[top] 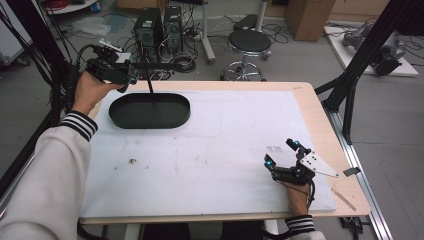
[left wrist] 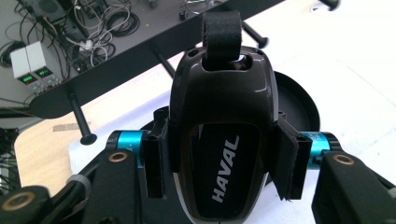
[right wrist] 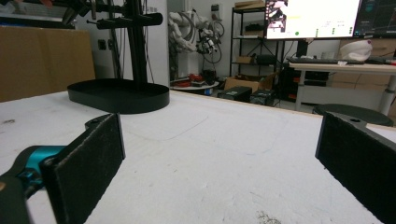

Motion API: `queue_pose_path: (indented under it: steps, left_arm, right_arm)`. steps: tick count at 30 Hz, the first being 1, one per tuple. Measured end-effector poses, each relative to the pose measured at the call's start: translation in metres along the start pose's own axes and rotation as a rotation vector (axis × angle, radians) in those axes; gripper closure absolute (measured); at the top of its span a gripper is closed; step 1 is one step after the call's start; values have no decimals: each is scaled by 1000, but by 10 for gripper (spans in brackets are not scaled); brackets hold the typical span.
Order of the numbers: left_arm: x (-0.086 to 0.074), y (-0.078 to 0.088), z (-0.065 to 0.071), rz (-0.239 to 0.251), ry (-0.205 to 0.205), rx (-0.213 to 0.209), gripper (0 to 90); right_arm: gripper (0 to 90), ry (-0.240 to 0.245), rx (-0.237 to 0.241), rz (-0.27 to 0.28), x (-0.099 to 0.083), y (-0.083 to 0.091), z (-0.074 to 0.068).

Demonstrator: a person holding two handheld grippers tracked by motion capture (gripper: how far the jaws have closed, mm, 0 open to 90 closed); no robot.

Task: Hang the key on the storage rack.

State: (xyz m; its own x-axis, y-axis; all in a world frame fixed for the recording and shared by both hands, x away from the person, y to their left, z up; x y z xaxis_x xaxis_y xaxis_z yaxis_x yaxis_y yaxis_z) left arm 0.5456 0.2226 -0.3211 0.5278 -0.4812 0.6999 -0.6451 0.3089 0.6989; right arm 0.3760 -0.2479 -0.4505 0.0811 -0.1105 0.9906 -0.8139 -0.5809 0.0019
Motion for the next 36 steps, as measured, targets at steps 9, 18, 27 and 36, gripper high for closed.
queue_pose_path:
  steps: [9,18,27,36]
  left_arm:
    - [-2,-8,-8,-12,22,15,486]
    - [-1,-11,-12,-1,41,26,486]
    - [2,-15,-13,16,54,34,486]
    - [0,-17,-20,4,72,68,486]
  right_arm:
    - [3,-11,-1,2,-2,1,-1]
    - [3,-10,1,0,-3,1,-1]
    - [3,-7,4,0,-3,1,-1]
    - [3,-10,8,1,-2,1,-1]
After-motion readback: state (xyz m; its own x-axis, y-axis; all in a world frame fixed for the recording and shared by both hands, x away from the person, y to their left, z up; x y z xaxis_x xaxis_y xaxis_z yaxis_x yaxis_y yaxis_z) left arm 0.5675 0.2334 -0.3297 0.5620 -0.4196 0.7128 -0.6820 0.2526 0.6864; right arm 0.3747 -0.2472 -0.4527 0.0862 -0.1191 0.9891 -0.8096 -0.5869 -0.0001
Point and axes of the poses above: each handheld gripper's, and its own axes: y roughly backward along the jaws, x roughly out of its top, z roughly to its right, the point moved 10 cm from there along -y, roughly forward along the jaws, and after that the axes turned 7 degrees about -y, right-handed, at the moved point
